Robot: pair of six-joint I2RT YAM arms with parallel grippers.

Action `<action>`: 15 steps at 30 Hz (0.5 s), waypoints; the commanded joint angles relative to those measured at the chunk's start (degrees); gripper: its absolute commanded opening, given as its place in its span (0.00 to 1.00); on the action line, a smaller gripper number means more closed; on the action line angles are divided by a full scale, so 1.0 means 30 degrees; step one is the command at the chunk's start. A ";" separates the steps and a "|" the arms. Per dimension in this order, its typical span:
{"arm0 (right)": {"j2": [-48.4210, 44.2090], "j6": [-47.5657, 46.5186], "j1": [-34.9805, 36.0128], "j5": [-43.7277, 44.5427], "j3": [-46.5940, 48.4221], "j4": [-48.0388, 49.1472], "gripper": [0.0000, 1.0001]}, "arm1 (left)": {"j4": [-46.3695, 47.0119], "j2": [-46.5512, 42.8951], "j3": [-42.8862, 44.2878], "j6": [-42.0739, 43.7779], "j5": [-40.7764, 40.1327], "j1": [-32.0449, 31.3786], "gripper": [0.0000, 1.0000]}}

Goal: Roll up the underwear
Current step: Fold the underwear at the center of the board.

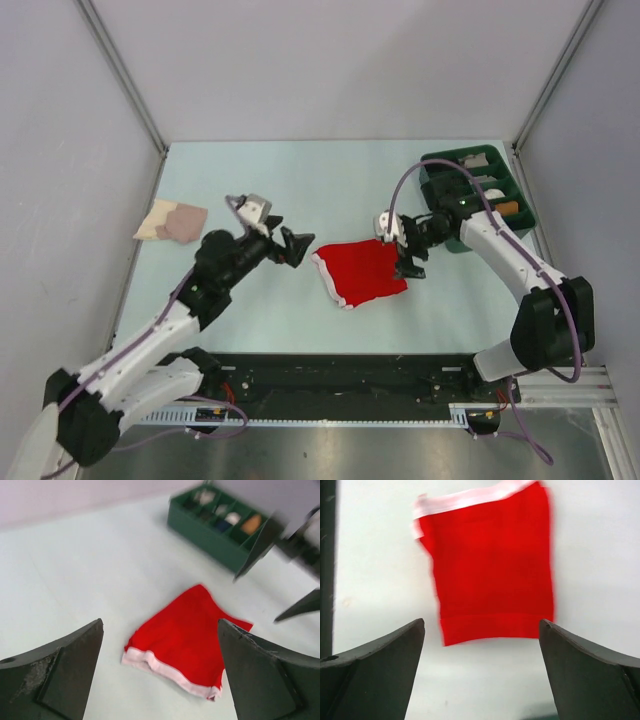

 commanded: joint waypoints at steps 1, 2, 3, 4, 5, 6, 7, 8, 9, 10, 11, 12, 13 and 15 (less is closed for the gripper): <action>0.0622 -0.5301 0.0548 0.0074 -0.2381 -0.1460 1.00 | 0.2579 -0.3188 -0.2944 0.1255 0.1897 0.0420 1.00; 0.0739 -0.5564 0.0548 -0.0012 -0.2440 -0.1431 1.00 | 0.2287 -0.3511 -0.3063 0.1491 0.2539 0.0420 1.00; 0.0567 -0.5915 0.0548 0.0016 -0.3021 -0.0734 1.00 | 0.1559 -0.3659 -0.3151 0.1783 0.3909 0.0420 1.00; 0.0362 -0.6034 0.0548 0.0103 -0.3491 0.0056 1.00 | 0.1320 -0.3748 -0.3268 0.2105 0.4473 0.0188 0.98; 0.0099 -0.6093 0.0635 0.0510 -0.4075 0.0847 1.00 | 0.1173 -0.3778 -0.3414 0.2311 0.4798 -0.0134 0.98; -0.0078 -0.6268 0.0694 0.0833 -0.4516 0.1522 0.99 | 0.0939 -0.3807 -0.3705 0.2749 0.4598 -0.0688 0.98; -0.0196 -0.6473 0.0782 0.1155 -0.5217 0.2341 0.98 | 0.0792 -0.3662 -0.3824 0.4058 0.3987 -0.2347 0.98; -0.0168 -0.6678 0.0870 0.1623 -0.5485 0.2639 0.97 | 0.0732 -0.3516 -0.3942 0.4709 0.3372 -0.3291 0.98; -0.0110 -0.6767 0.0899 0.1772 -0.5691 0.2816 0.94 | 0.0674 -0.3195 -0.4117 0.5383 0.2844 -0.4171 0.98; 0.0065 -0.6884 0.0900 0.1861 -0.6041 0.3050 0.93 | 0.0731 -0.2931 -0.4235 0.6463 0.2229 -0.5514 0.97; 0.0125 -0.6827 0.0987 0.2181 -0.6218 0.3226 0.87 | 0.0964 -0.2261 -0.4410 0.6735 0.1991 -0.5991 0.97; 0.0299 -0.6681 0.1017 0.2329 -0.6394 0.3634 0.84 | 0.1604 -0.1936 -0.4818 0.6998 0.1960 -0.6373 0.97; 0.0359 -0.6564 0.1075 0.2446 -0.6744 0.3870 0.81 | 0.1988 -0.1642 -0.5054 0.7958 0.1844 -0.7131 0.96; 0.0623 -0.6505 0.1221 0.2944 -0.7184 0.4599 0.74 | 0.3185 -0.0501 -0.5667 0.9802 0.1289 -0.8303 0.96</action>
